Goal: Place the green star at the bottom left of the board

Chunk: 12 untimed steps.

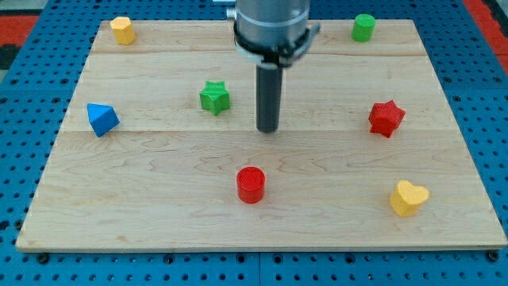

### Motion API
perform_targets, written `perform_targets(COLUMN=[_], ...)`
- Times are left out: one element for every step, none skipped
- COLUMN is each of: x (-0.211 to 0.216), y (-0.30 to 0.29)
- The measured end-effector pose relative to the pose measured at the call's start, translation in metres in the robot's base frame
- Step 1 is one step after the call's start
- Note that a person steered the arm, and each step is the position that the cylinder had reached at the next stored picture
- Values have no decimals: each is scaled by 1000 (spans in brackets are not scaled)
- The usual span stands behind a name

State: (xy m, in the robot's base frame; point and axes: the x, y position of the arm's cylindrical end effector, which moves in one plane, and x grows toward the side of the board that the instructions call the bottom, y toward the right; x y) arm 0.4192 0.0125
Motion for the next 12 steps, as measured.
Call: perform_targets(x=[-58, -58, -1, 40, 78, 96, 70, 84, 112, 93, 50, 27], y=[-24, -82, -125, -136, -163, -186, -193, -224, -239, -239, -245, -240])
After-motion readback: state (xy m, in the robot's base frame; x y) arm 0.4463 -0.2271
